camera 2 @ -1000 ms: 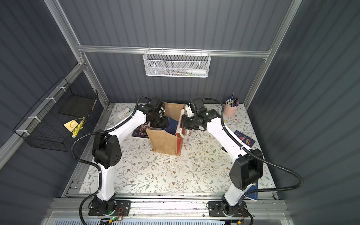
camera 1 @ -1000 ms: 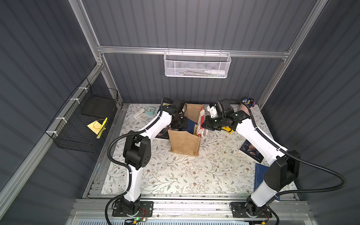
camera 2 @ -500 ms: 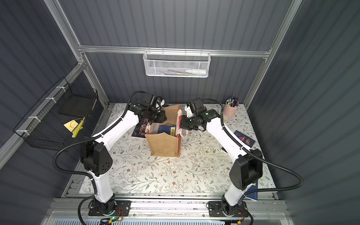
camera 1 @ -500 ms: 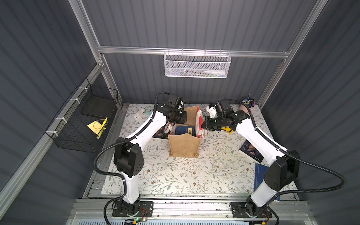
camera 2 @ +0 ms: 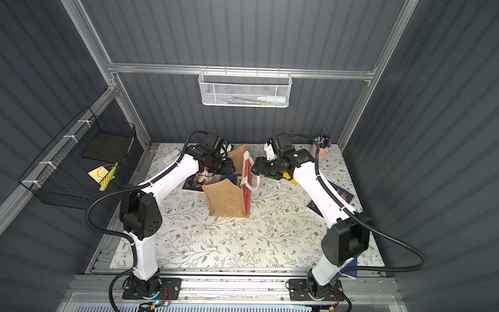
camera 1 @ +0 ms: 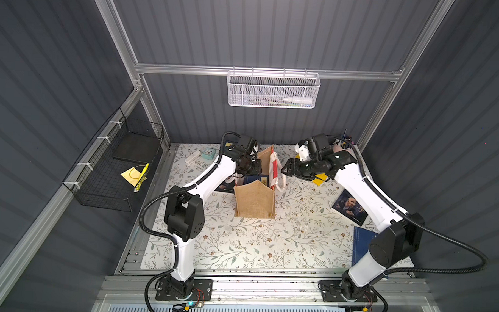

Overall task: Put the books into the canvas bag
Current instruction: Move the book to the center of the board.

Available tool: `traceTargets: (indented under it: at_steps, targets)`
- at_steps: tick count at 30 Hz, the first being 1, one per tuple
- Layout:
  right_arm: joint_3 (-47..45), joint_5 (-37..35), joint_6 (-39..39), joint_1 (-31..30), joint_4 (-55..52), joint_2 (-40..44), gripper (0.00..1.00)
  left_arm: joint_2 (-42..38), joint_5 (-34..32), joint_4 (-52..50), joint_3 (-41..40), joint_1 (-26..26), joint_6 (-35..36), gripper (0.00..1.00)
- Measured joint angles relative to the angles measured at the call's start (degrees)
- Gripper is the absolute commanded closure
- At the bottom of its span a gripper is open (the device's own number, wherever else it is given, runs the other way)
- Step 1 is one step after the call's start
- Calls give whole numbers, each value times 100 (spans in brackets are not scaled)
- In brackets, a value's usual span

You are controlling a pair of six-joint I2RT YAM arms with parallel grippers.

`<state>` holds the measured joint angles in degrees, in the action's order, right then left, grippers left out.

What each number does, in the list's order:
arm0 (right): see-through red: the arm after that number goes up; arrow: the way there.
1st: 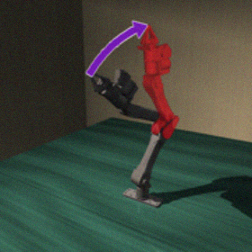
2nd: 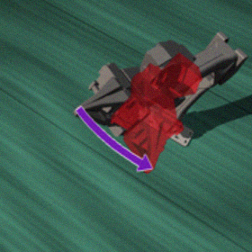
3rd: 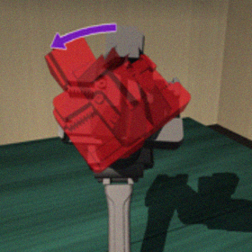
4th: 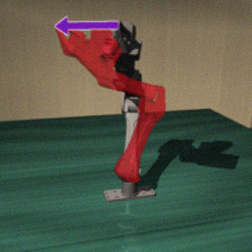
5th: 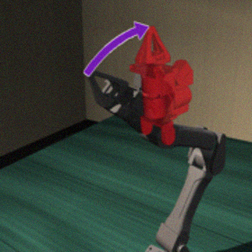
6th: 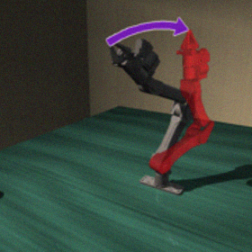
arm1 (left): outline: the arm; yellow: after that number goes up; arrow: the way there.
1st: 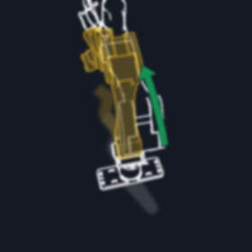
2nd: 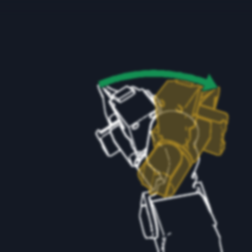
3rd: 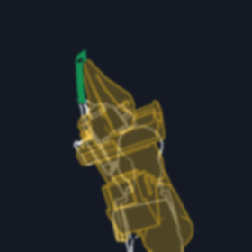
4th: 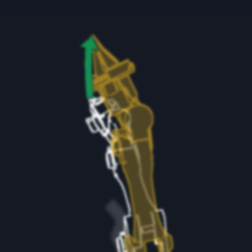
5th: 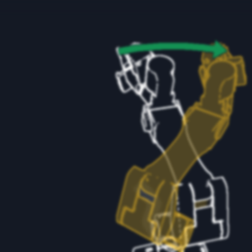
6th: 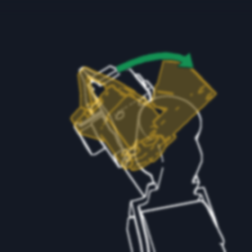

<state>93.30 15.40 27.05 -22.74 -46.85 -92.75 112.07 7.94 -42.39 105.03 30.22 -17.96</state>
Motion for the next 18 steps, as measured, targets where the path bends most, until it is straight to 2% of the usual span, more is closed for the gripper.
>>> traceTargets:
  at_steps: [5,10,18]
  targets:
    - [-490,-354,2,734,-151,807,22,-723,-197,15,-26,146,15,57]
    - [-1370,-828,157,1596,-341,1506,17,-1504,-498,238,-111,756,111,57]
    - [-3368,-1434,522,2793,-306,2288,12,-1659,-828,588,-723,1818,306,57]
